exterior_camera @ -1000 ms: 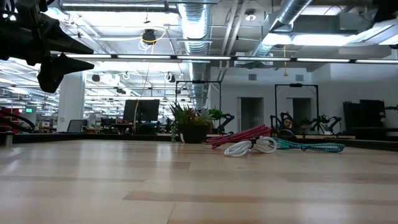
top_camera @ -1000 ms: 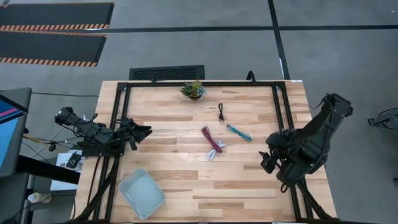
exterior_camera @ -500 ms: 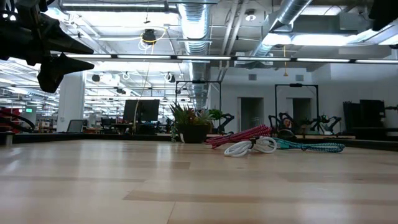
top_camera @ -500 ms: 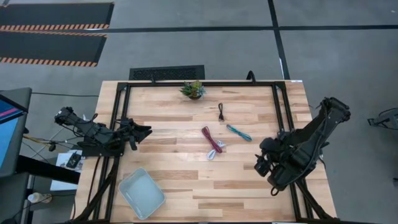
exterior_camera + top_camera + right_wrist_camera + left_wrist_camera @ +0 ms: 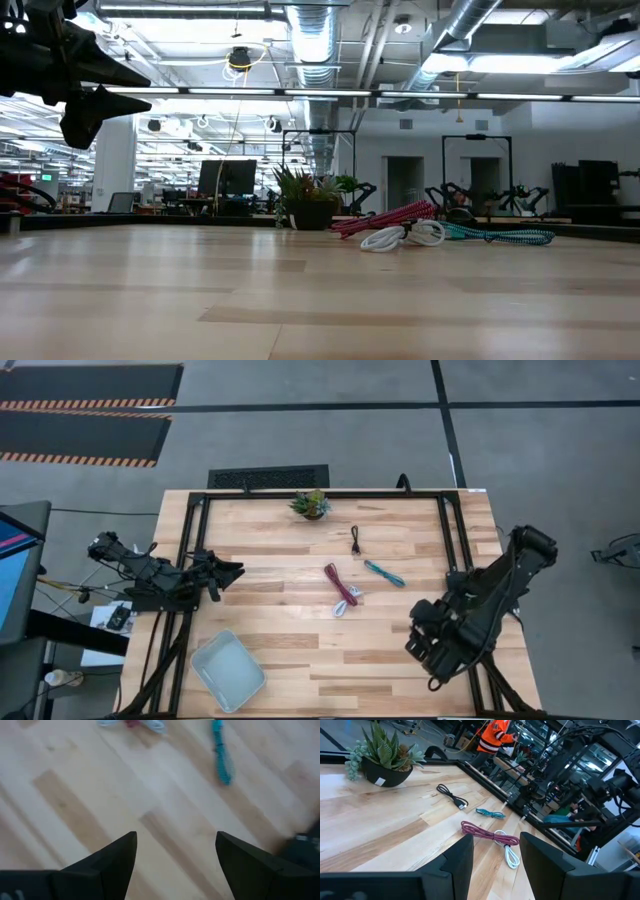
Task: Pick and place USB-C Cables
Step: Put the blue charger cable into the gray bin
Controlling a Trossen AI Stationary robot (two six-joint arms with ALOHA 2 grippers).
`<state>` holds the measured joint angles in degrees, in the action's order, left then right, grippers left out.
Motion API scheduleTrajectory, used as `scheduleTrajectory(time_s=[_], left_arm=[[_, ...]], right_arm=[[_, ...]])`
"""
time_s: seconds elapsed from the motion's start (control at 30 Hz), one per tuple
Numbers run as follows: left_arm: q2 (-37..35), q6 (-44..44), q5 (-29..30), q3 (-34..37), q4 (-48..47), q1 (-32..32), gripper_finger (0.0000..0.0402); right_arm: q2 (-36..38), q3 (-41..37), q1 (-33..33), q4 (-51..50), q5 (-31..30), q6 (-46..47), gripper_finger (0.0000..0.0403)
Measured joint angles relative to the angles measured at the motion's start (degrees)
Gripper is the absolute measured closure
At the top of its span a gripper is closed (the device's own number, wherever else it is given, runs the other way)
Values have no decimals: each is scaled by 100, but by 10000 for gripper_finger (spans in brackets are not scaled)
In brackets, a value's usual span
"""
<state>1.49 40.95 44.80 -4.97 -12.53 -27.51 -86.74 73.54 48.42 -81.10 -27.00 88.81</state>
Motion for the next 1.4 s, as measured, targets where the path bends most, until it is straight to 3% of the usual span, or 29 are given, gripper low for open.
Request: scheduleTrajectory(time_s=[0.17,0.47,0.9,1.4], left_arm=[[0,-28,148,3,27,3,251],[0,-85,601,4,39,5,251],[0,315,671,4,52,7,251],[0,276,476,35,325,7,251]], right_arm=[[-75,0,-20,558,4,-354,106],[-70,0,-98,661,-34,-375,106],[-70,0,-249,757,-324,-397,106],[-68,0,-983,1270,-701,-1622,106]])
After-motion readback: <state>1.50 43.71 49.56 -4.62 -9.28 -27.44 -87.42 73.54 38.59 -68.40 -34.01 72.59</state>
